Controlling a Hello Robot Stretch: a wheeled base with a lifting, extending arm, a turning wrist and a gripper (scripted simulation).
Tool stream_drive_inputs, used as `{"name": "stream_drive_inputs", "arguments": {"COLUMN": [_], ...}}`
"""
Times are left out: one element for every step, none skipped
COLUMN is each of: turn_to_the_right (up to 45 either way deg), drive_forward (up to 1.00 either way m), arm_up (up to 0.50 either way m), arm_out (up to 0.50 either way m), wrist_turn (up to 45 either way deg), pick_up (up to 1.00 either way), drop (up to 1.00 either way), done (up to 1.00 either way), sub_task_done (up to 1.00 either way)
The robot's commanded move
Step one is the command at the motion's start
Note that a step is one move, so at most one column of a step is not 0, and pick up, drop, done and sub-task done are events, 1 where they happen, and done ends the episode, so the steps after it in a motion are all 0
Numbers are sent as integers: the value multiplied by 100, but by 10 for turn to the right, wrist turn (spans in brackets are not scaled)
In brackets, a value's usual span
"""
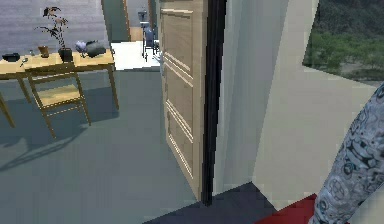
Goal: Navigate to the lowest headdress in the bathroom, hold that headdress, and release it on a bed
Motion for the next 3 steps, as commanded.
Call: {"name": "stream_drive_inputs", "arguments": {"turn_to_the_right": [0, 0, 0], "drive_forward": [0, 0, 0], "arm_up": [0, 10, 50], "arm_out": [0, 0, 0], "wrist_turn": [0, 0, 0], "pick_up": [100, 0, 0], "drop": [0, 0, 0], "done": [0, 0, 0], "sub_task_done": [0, 0, 0]}}
